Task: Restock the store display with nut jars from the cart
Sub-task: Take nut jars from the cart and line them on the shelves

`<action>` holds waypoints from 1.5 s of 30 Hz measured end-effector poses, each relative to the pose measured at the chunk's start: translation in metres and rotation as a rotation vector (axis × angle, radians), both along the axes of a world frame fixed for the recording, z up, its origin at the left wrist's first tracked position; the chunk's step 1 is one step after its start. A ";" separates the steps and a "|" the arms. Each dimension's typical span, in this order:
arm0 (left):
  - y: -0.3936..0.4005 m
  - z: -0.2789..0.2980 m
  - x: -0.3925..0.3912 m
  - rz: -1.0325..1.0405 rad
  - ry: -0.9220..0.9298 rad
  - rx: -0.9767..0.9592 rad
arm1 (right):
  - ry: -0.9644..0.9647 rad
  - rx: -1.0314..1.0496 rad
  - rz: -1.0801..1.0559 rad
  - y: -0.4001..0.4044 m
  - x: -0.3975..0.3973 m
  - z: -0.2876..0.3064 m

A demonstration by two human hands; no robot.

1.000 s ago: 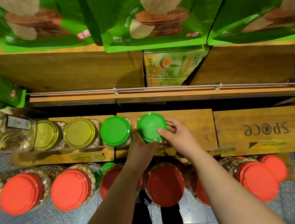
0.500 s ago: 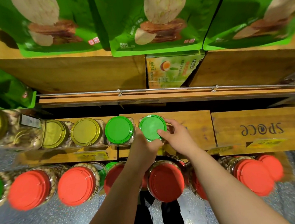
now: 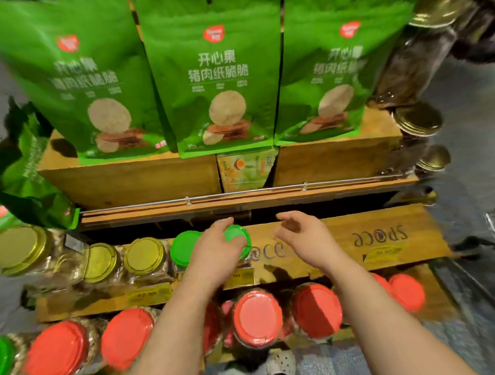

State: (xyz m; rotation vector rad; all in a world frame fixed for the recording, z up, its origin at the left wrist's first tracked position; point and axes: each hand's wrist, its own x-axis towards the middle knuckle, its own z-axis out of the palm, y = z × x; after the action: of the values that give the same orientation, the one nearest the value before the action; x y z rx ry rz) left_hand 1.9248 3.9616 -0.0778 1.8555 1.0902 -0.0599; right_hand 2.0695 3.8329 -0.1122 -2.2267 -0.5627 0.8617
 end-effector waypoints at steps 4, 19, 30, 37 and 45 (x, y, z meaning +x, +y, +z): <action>-0.018 0.039 0.011 -0.254 0.009 0.193 | -0.159 -0.050 -0.020 -0.039 -0.005 0.050; -0.195 0.121 0.042 -1.263 0.016 0.802 | -0.155 -0.566 -0.055 -0.267 -0.083 0.150; -0.425 0.163 0.088 -1.556 -0.062 0.919 | -0.286 -0.579 -0.368 -0.503 -0.095 0.201; -0.554 0.169 0.122 -1.602 -0.141 0.910 | -0.277 -0.578 -0.491 -0.630 -0.087 0.205; -0.630 0.157 0.166 -1.644 -0.158 0.818 | -0.236 -0.521 -0.603 -0.707 -0.060 0.188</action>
State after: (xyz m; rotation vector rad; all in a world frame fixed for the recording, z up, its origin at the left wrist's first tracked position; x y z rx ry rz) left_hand 2.0903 3.3319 0.0792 2.9095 -0.9030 -0.4385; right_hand 2.0098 3.1258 0.0761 -2.7590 0.2783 0.4572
